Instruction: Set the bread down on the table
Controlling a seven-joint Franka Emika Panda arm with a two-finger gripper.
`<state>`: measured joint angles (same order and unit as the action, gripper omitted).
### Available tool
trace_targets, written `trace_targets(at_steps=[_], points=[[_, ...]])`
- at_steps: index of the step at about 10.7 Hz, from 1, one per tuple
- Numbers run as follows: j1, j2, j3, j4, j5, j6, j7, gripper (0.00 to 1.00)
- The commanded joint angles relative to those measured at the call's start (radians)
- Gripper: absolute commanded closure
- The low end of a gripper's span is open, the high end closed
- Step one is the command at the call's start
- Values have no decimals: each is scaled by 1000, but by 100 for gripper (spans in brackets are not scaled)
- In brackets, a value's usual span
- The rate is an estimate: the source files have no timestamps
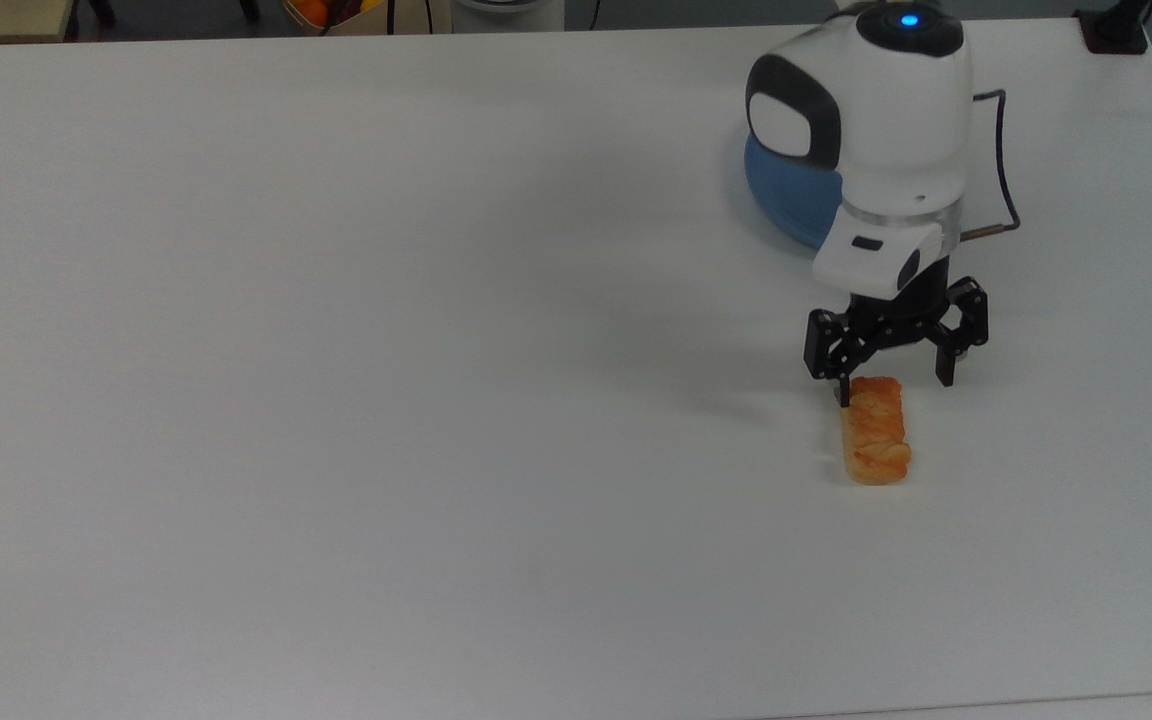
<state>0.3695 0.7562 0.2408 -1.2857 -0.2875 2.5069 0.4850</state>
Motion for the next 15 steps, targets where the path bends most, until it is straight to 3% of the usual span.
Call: trace_targets(at_steps=[1, 3, 7, 10, 12, 15], points=[[-27, -206, -18, -142, 33, -196, 32, 0], [-56, -357, -18, -229, 137, -320, 32, 0], [-135, -634, -24, -293, 255, -731, 35, 0], [-138, -782, -113, -302, 307, -946, 26, 0], [-141, -857, -191, -337, 346, -985, 12, 0], [-150, -853, -270, -333, 350, -1037, -77, 0]])
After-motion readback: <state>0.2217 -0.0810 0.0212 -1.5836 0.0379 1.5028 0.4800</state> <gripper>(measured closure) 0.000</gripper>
